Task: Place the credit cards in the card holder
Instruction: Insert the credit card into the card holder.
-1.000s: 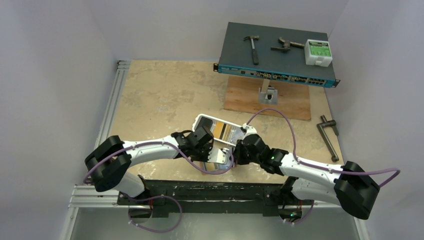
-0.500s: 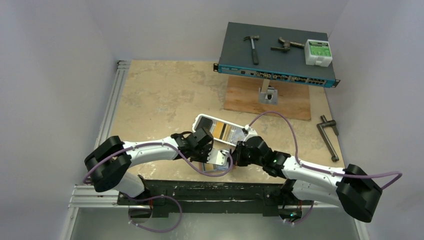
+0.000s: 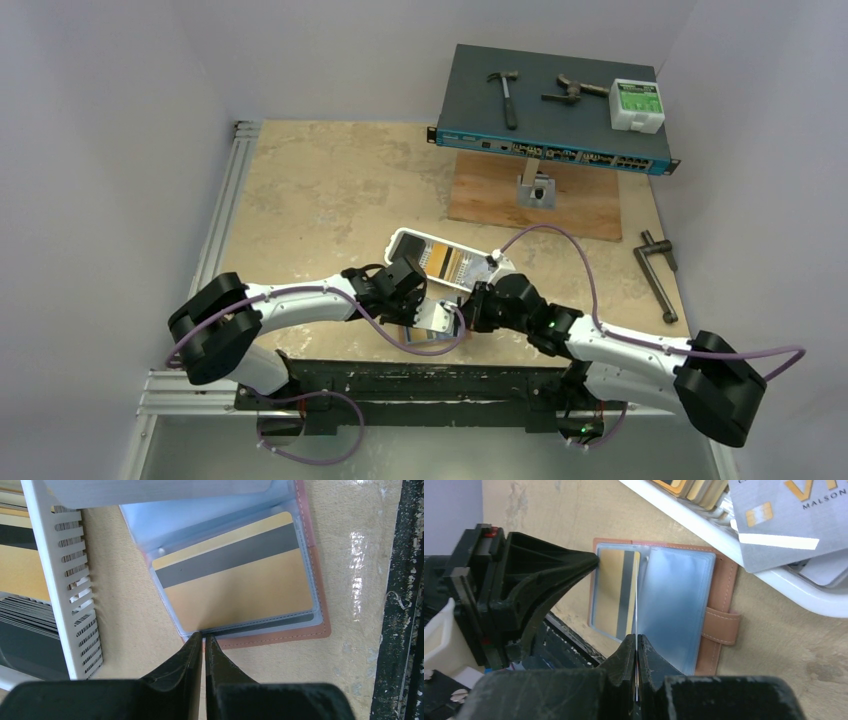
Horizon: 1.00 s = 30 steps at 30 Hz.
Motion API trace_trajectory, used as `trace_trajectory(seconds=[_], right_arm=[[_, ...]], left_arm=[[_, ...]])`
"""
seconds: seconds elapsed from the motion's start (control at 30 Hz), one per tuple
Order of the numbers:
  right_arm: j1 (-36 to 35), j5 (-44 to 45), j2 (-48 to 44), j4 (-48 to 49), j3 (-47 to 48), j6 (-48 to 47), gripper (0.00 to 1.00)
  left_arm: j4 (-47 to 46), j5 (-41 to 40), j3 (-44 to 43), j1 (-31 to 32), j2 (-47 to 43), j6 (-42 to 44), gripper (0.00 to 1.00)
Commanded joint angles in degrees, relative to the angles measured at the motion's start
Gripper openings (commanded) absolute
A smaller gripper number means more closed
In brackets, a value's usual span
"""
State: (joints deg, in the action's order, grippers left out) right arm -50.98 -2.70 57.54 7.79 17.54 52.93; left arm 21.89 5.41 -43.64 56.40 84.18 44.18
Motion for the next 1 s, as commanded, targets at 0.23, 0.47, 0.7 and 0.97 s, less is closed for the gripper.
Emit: trace_trajectory(seconds=[0.23,0.47,0.7,0.97], right_arm=[[0.5,6.6,-10.4,-14.0,2.0,-0.1,0.00],[0.5,13.8,-14.9,-19.8,2.0,-0.4,0.00],[0.4,12.6,-10.4,-17.3,1.6,-1.4,0.00],[0.5,11.8,-10.4,-17.2,1.6,-1.2,0.00]], left_arm=[[-0.2,-0.1,0.4,0.6,-1.6,1.1,0.06],[-0.1,-0.3,0.6,0.9,-1.6,1.0,0.05],[0.0,-0.5,0.3,0.9,-1.6,1.0,0.05],[0.1,-0.8,0.5,1.0,-1.7,0.9,0.04]])
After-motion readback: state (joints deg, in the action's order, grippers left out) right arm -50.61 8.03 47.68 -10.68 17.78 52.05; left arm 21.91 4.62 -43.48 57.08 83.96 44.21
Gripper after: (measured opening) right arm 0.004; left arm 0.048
